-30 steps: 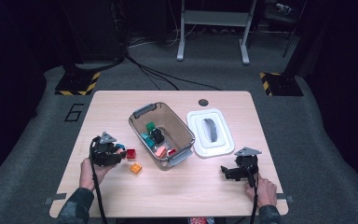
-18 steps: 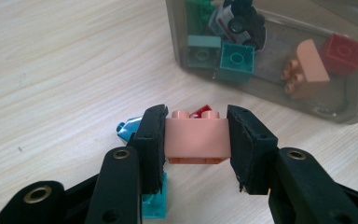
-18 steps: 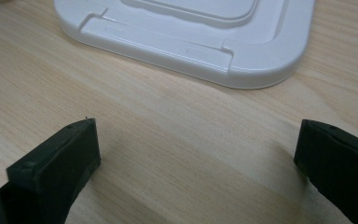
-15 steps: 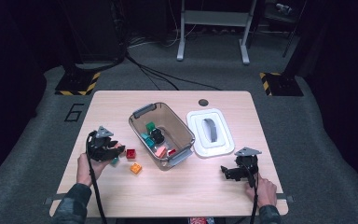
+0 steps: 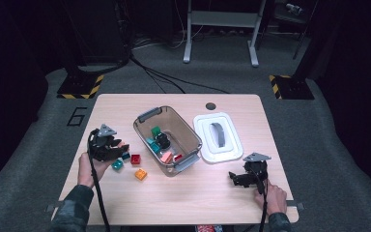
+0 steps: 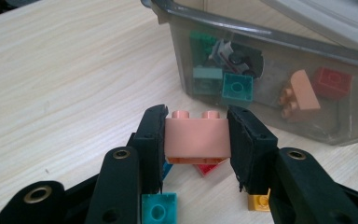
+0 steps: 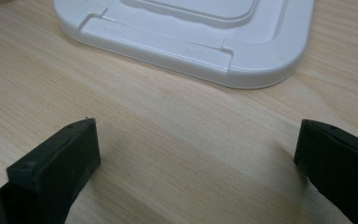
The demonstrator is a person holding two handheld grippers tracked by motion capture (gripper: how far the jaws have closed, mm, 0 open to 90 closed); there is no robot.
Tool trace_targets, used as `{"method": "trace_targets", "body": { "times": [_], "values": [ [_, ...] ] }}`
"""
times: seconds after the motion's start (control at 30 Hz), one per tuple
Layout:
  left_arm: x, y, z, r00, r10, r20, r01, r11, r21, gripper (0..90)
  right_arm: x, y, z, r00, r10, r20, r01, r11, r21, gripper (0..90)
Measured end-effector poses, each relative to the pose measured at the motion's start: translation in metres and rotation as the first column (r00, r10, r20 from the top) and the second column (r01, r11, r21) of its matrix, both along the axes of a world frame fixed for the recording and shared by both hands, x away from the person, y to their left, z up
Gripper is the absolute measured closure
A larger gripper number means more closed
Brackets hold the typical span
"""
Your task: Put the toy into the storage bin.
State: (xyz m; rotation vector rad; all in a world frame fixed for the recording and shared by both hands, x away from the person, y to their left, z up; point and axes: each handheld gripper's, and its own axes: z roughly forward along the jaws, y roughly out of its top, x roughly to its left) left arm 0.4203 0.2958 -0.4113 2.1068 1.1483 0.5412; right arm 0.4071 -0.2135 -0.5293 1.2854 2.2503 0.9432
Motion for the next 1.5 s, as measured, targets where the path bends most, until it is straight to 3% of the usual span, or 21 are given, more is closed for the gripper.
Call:
{"method": "trace_targets", "body": {
  "times": [0.67,1.07,1.5],
  "values": [
    [0.007,0.0,0.037,0.9979,0.01,0.064,-0.009,0.9999,-0.004,58.7,0.0,0.0,0.0,1.0,0.0,0.0,0.0,1.0,0.0,0.0],
    [0.021,-0.014,0.052,0.9951,-0.002,0.098,0.001,0.9999,0.011,58.7,0.0,0.0,0.0,1.0,0.0,0.0,0.0,1.0,0.0,0.0],
    [0.039,-0.034,0.06,0.9954,-0.027,0.092,0.025,0.9995,0.021,58.7,0.0,0.0,0.0,1.0,0.0,-0.001,0.0,1.0,0.0,0.0]
  ]
}}
